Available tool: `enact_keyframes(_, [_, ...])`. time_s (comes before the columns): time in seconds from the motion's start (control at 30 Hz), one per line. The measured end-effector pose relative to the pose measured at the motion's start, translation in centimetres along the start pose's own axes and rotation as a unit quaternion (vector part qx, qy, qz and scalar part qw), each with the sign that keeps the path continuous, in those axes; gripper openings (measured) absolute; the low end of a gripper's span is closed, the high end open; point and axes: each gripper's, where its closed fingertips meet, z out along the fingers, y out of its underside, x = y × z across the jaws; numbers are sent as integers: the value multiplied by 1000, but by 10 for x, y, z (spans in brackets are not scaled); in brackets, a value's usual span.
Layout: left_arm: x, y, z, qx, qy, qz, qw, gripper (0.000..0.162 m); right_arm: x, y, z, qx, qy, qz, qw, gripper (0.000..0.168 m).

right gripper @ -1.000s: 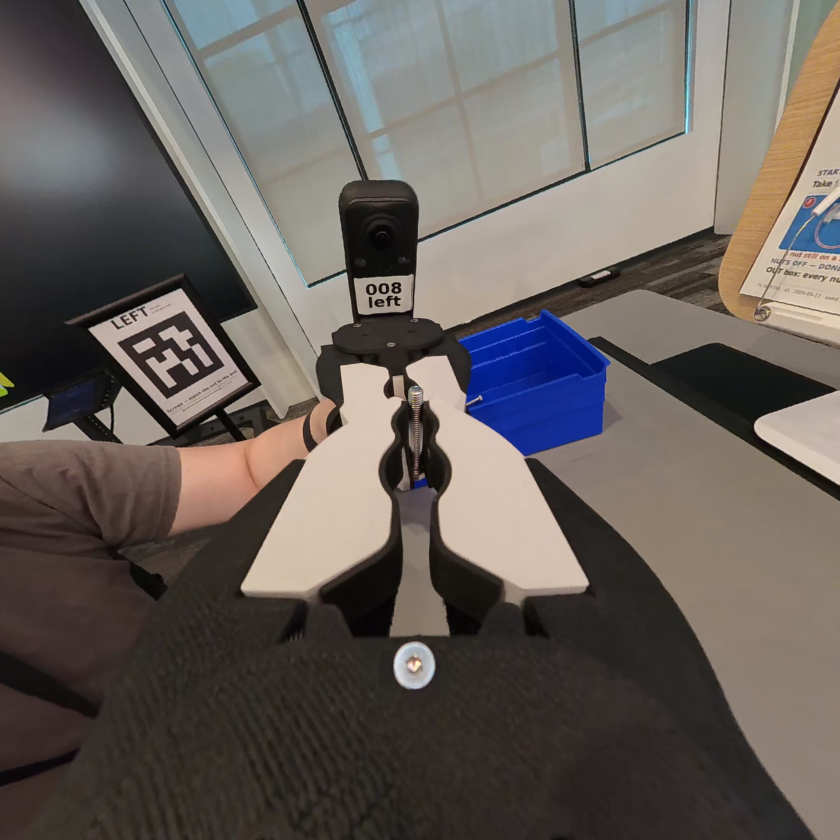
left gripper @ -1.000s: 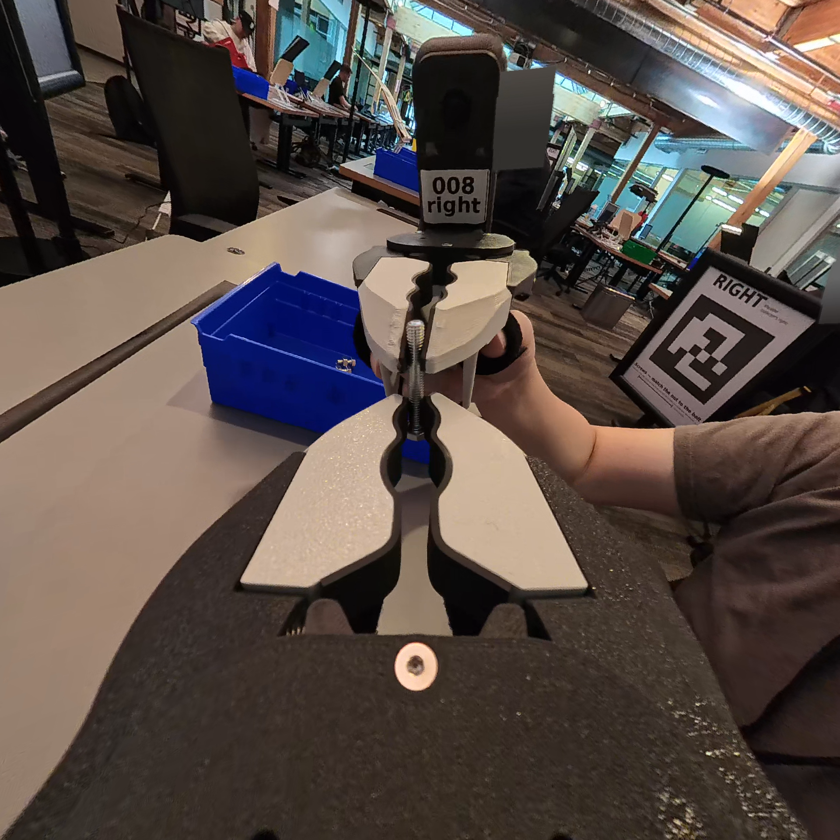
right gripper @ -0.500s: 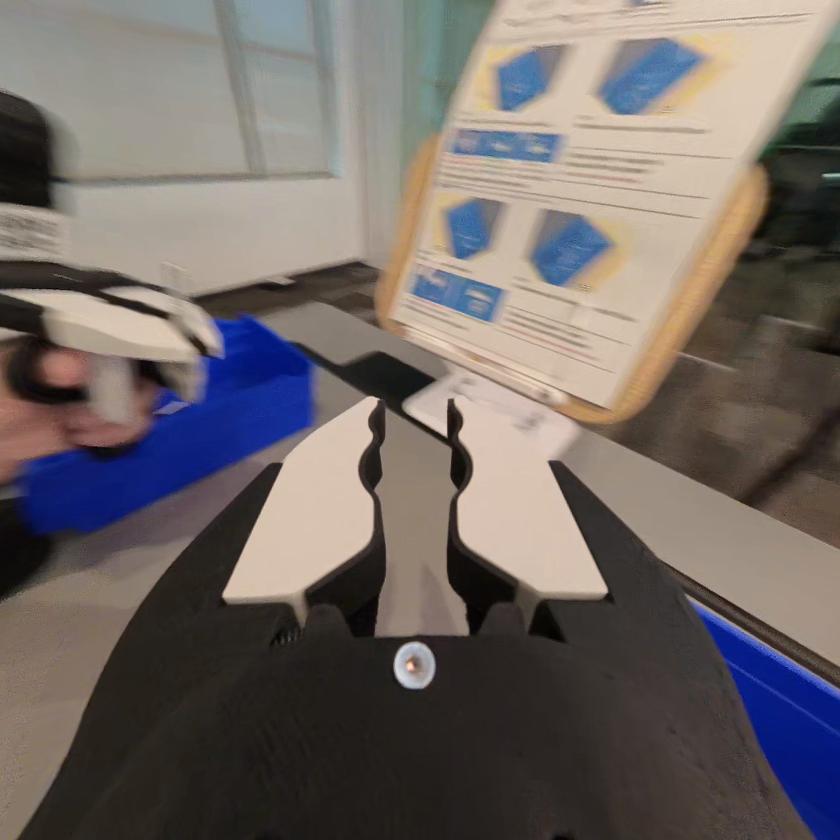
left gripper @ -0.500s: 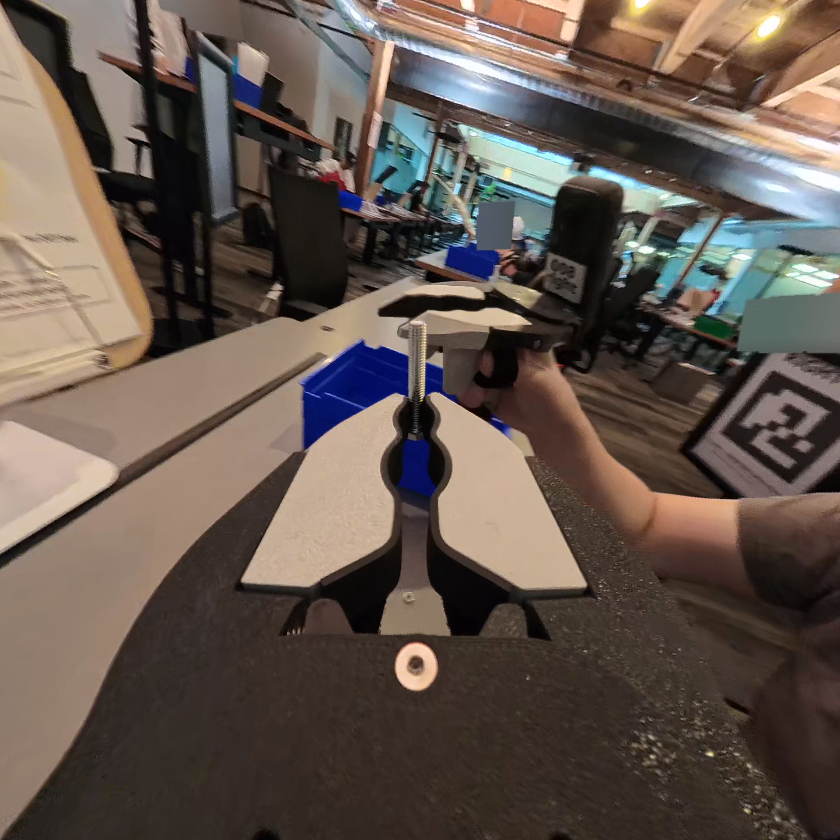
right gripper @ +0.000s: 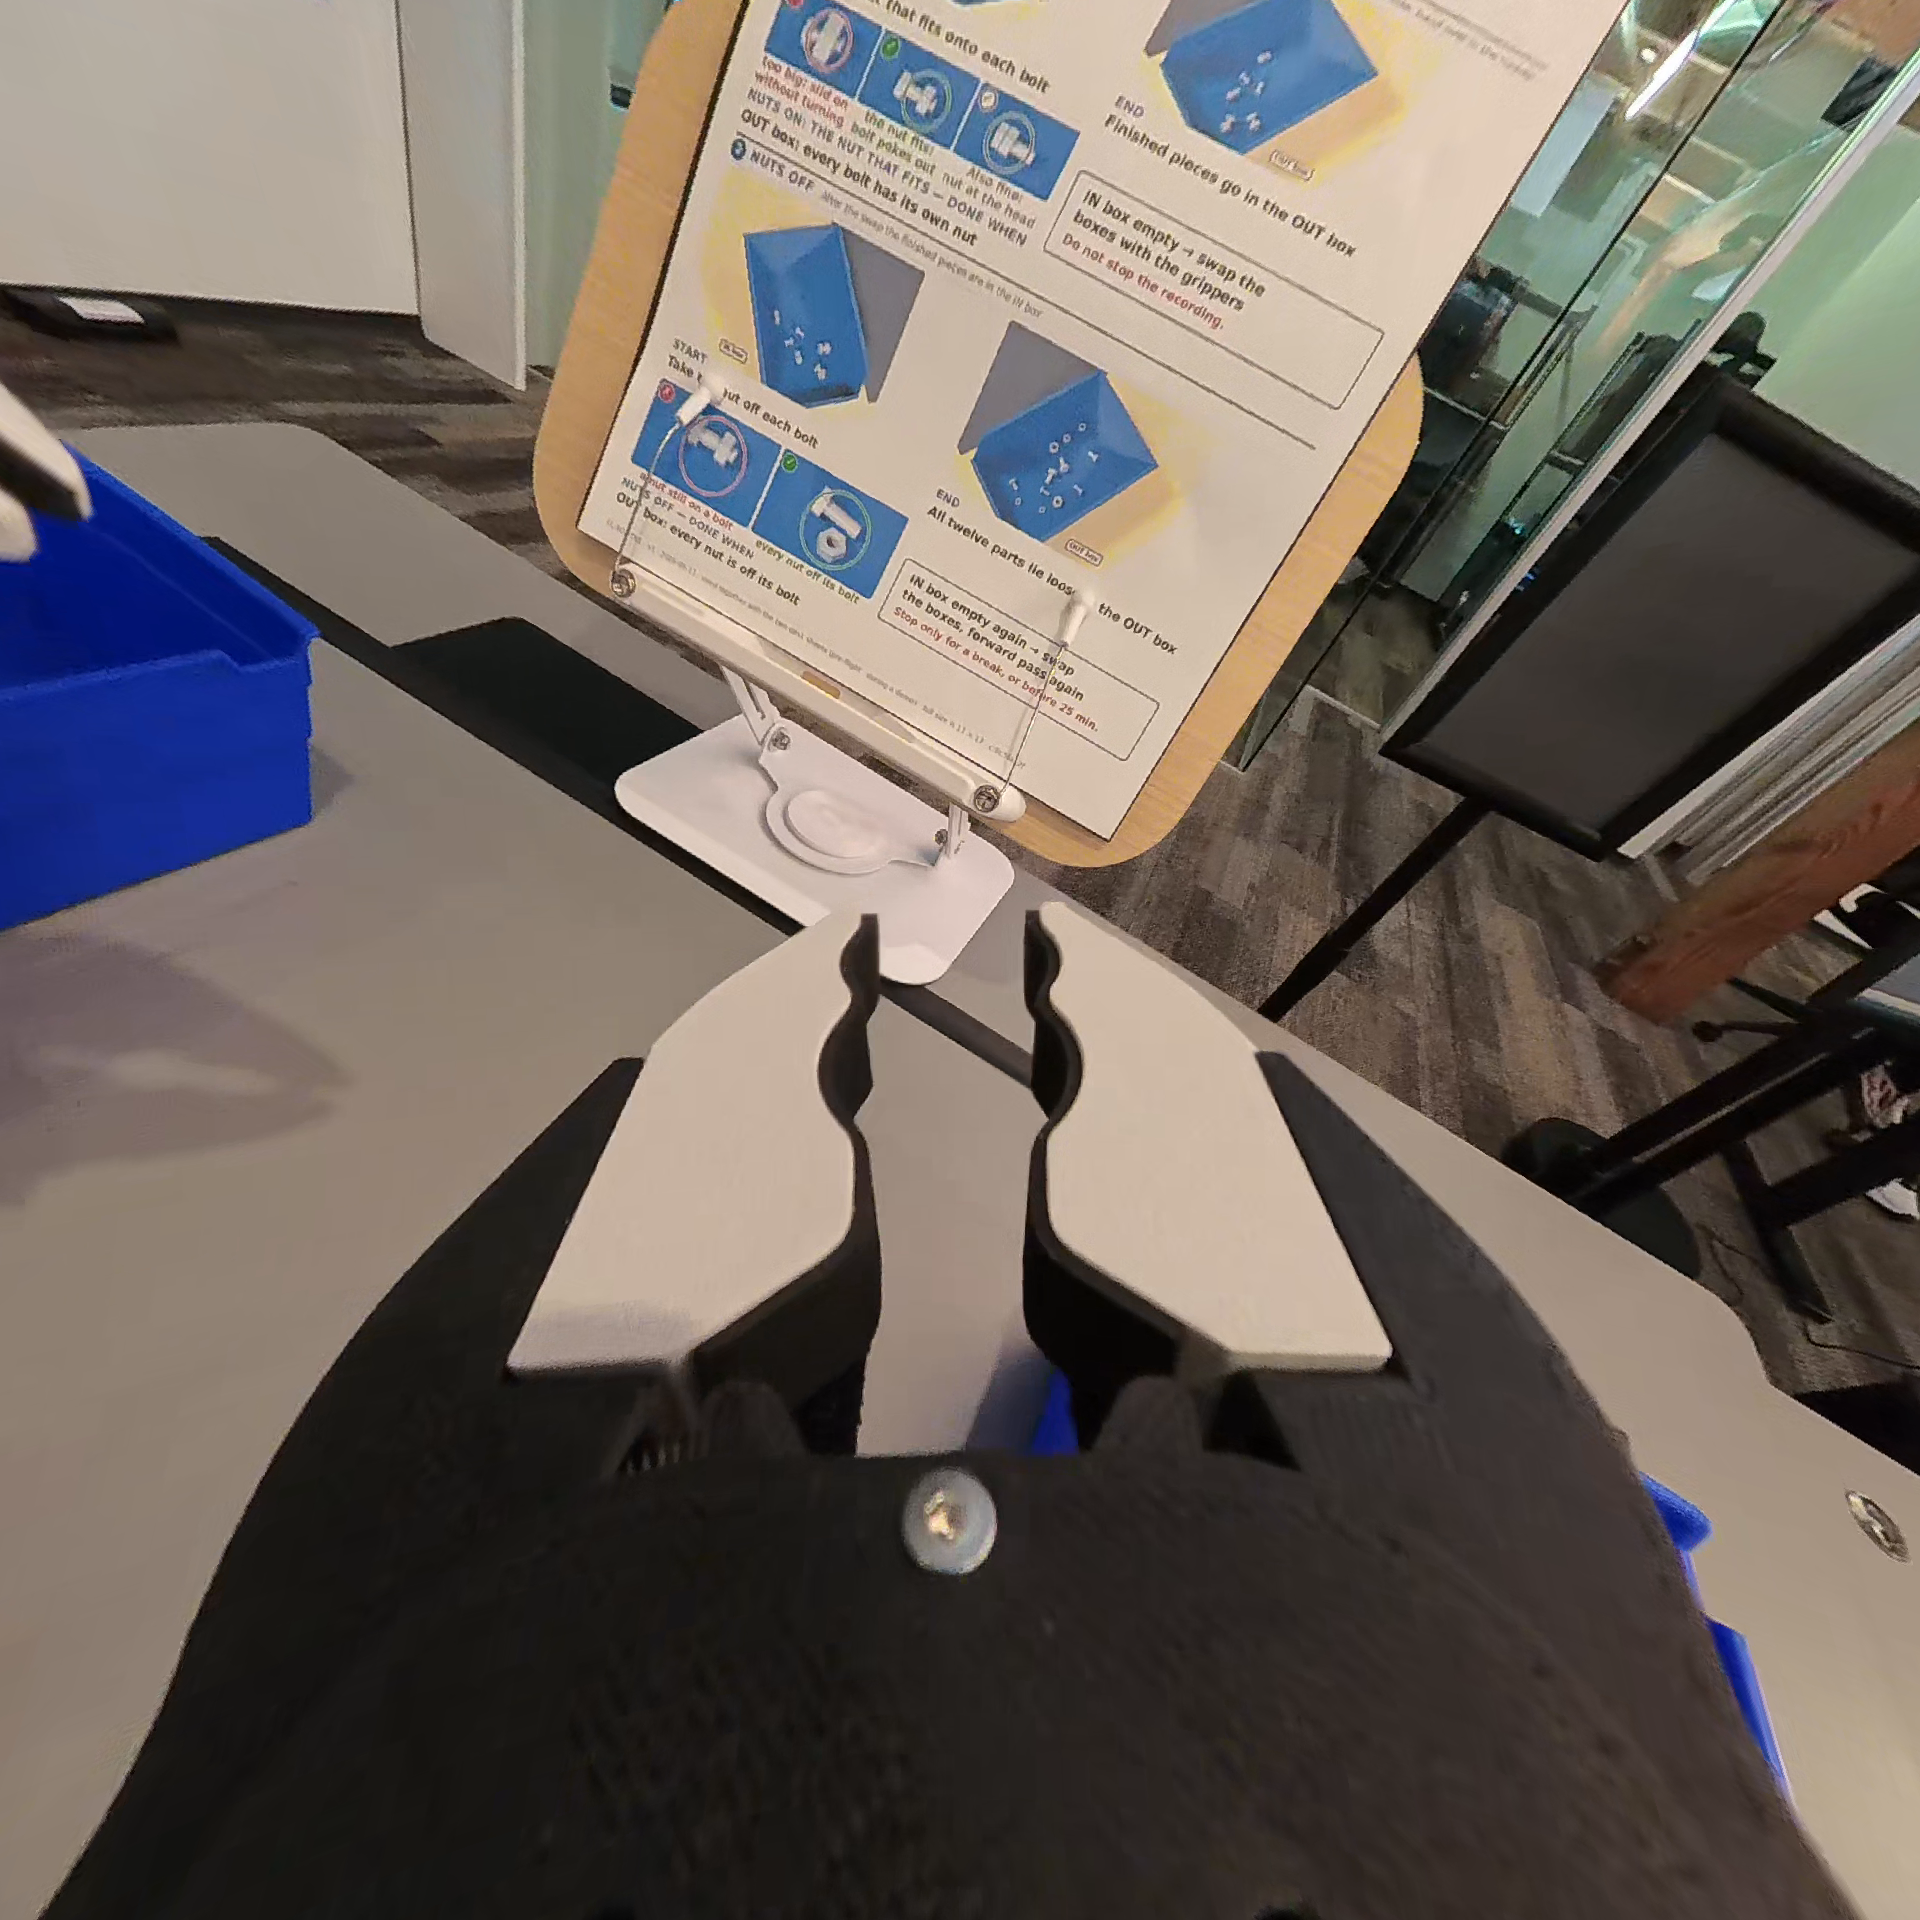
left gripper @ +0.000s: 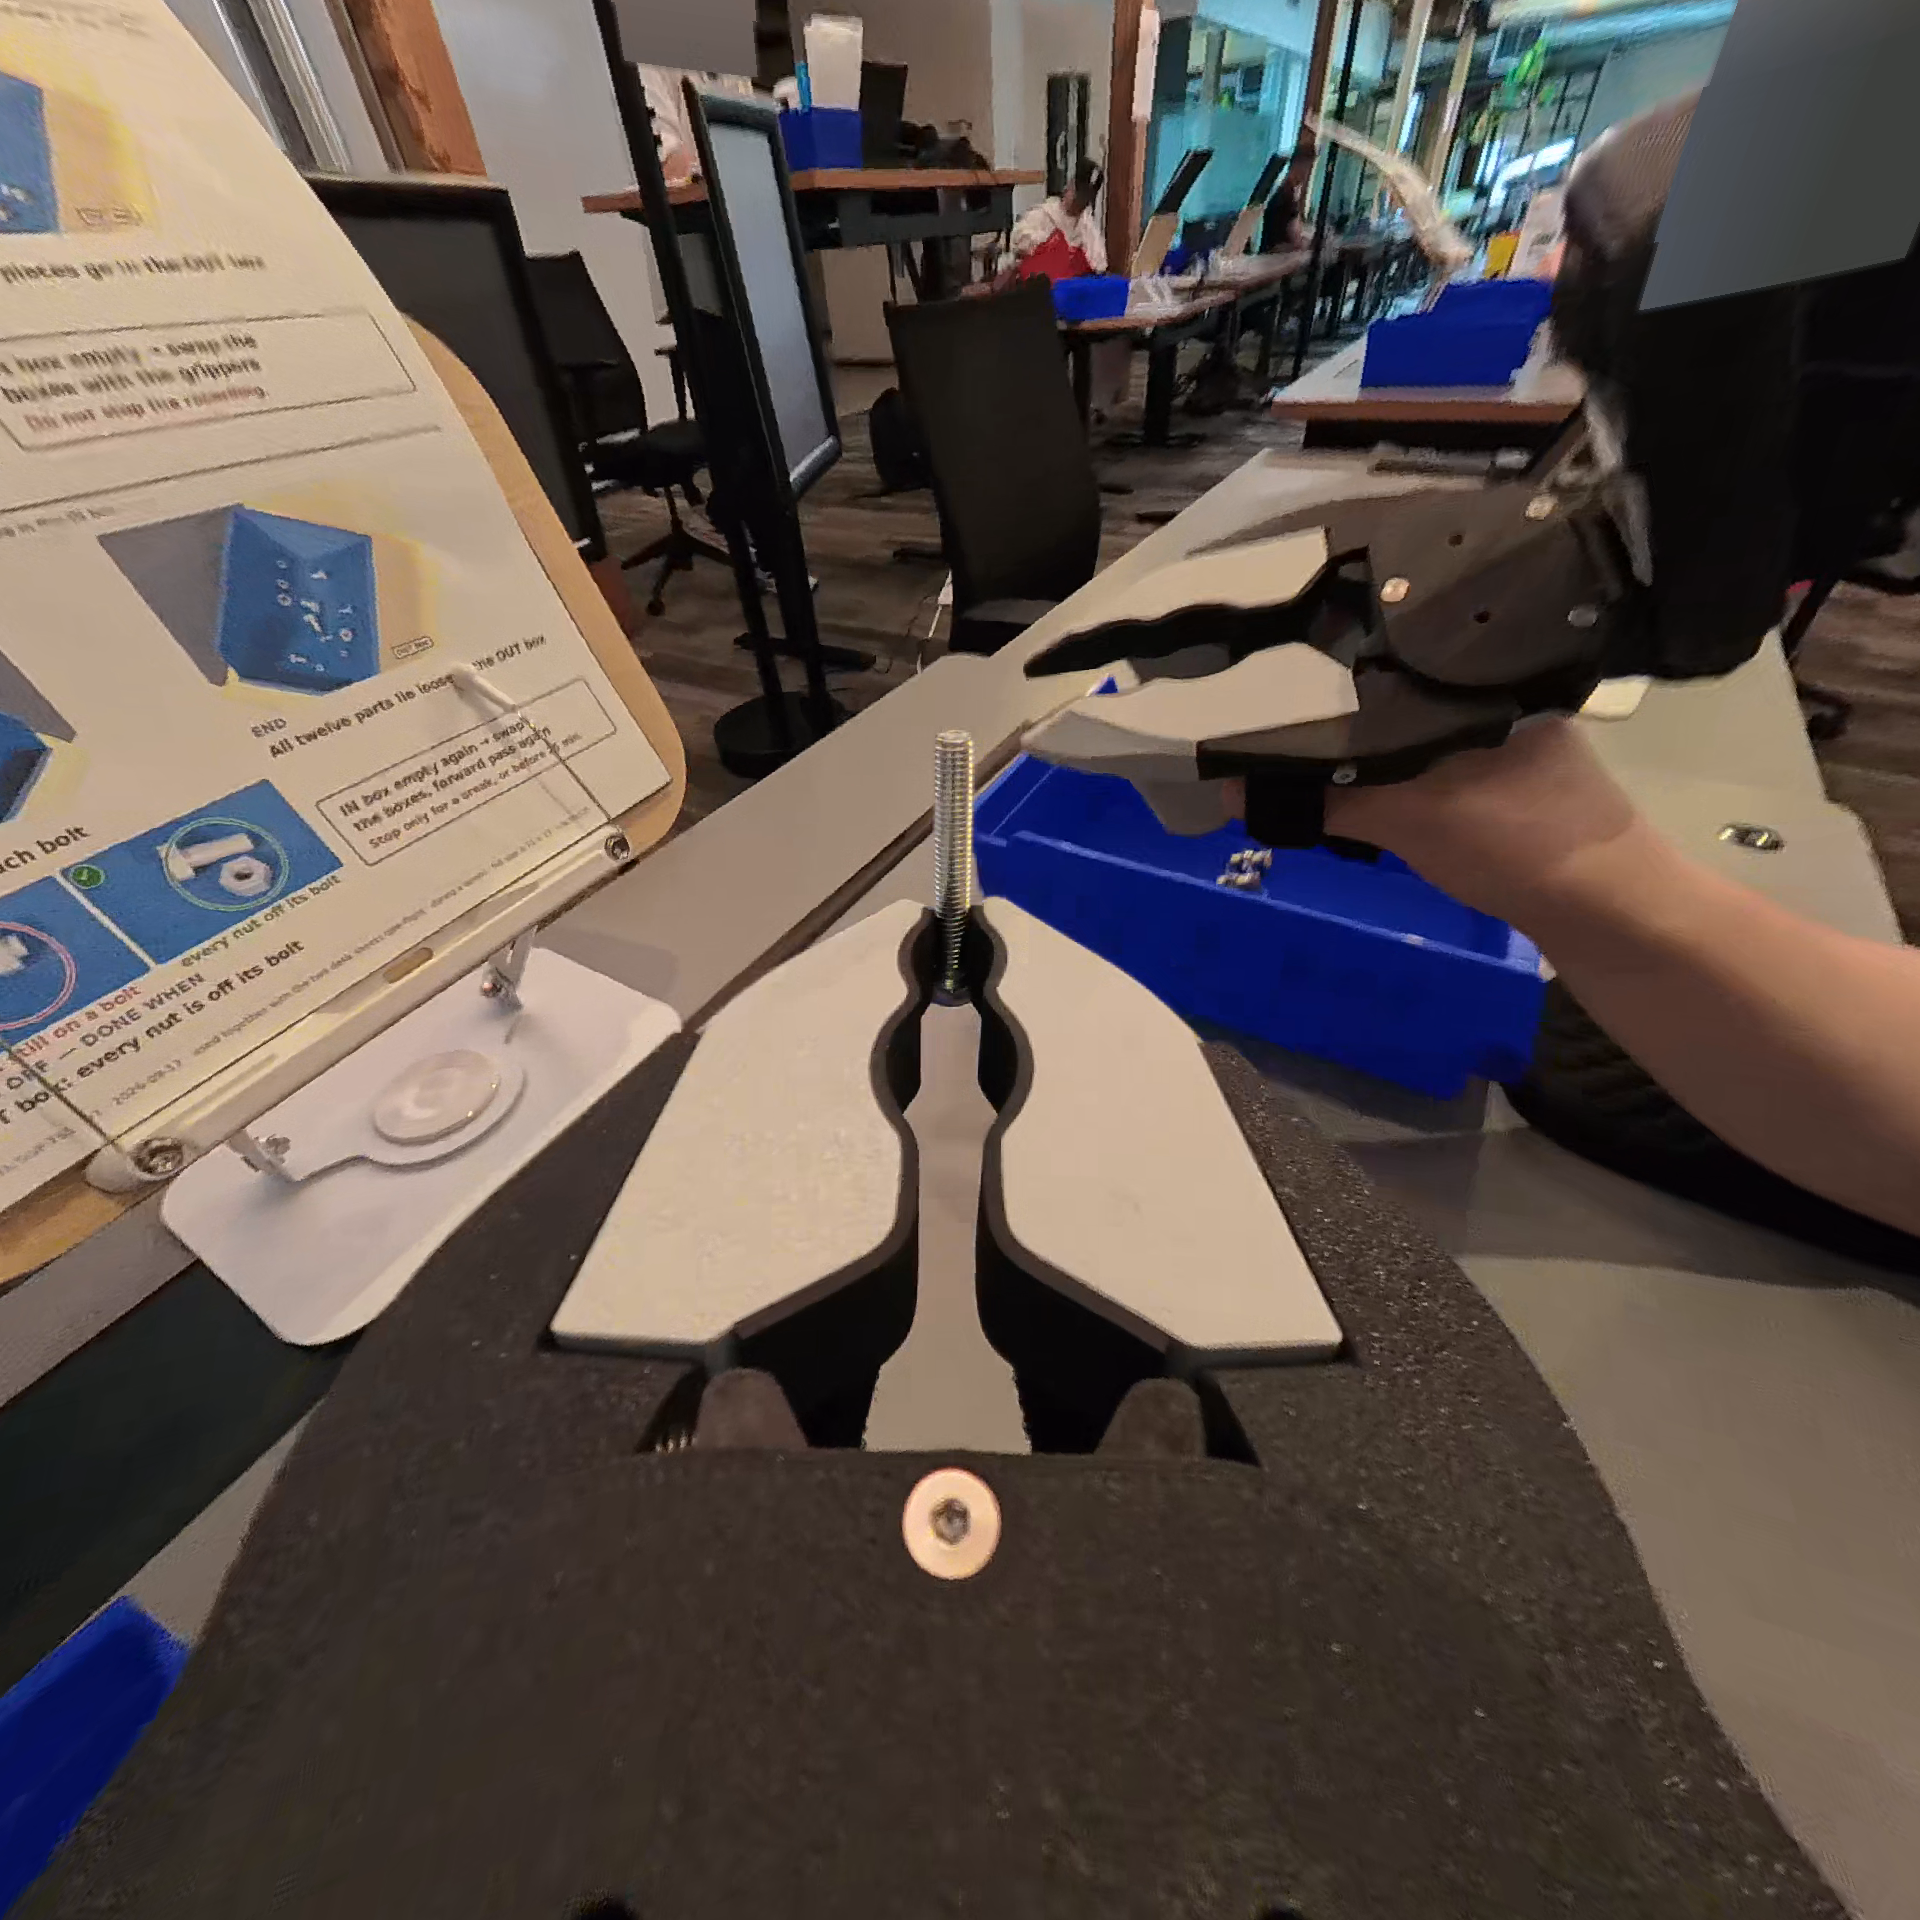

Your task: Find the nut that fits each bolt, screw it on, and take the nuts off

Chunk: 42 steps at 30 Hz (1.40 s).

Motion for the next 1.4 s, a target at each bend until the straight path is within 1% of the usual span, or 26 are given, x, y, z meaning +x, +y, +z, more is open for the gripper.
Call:
enact_keyframes(0.07, [-5, 13, 2, -24, -16, 19, 999, 5, -2, 3, 2, -7, -6, 2, 1000, 28])
enact_keyframes(0.13, [-8, 18, 2, -29, -16, 22, 999, 5, -4, 10, 4, -20, -11, -3, 1000, 28])
enact_keyframes(0.27, [-14, 23, 0, -38, -20, 29, 999, 5, -9, 19, 10, -38, -12, -12, 999, 28])
enact_keyframes(0.4, [-18, 20, -3, -38, -29, 43, 998, 5, -16, 28, 17, -61, -19, -27, 998, 28])
enact_keyframes(0.43, [-20, 20, -4, -40, -33, 47, 997, 5, -21, 32, 19, -70, -34, -23, 997, 28])
enact_keyframes(0.5, [-23, 21, -6, -47, -41, 54, 997, 5, -39, 41, 21, -91, -102, -6, 991, 27])
enact_keyframes(0.53, [-25, 20, -8, -47, -43, 54, 997, 5, -53, 48, 19, -111, -158, 2, 981, 27])
enact_keyframes(0.57, [-25, 18, -10, -43, -43, 51, 997, 5, -70, 56, 15, -135, -224, 11, 965, 28])
enact_keyframes(0.63, [-26, 14, -14, -37, -41, 48, 997, 5, -97, 68, 0, -170, -336, 20, 926, 28])
enact_keyframes(0.67, [-26, 12, -17, -35, -43, 49, 997, 5, -107, 74, -9, -181, -381, 7, 907, 27])
enact_keyframes(0.73, [-30, 8, -23, -33, -53, 57, 996, 5, -118, 84, -24, -195, -432, -30, 880, 29])
enact_keyframes(0.77, [-32, 6, -26, -34, -59, 62, 996, 5, -122, 89, -31, -200, -450, -57, 868, 27])
enact_keyframes(0.83, [-33, 3, -30, -33, -64, 69, 995, 5, -126, 106, -42, -225, -466, -122, 847, 30])
enact_keyframes(0.93, [-32, -1, -34, -29, -61, 69, 995, 5, -133, 134, -58, -257, -488, -218, 805, 26])
enact_keyframes(1.0, [-32, -1, -35, -30, -59, 70, 995, 5, -144, 147, -65, -270, -512, -251, 776, 22])
enact_keyframes(1.07, [-34, -2, -38, -30, -60, 69, 995, 5, -154, 158, -67, -280, -525, -272, 756, 20])
enact_keyframes(1.2, [-36, -1, -41, -30, -52, 56, 997, 5, -154, 179, -60, -322, -505, -302, 742, 18])
enact_keyframes(1.4, [-36, -2, -43, -29, -48, 56, 997, 5, -157, 195, -53, -345, -494, -322, 730, 18])
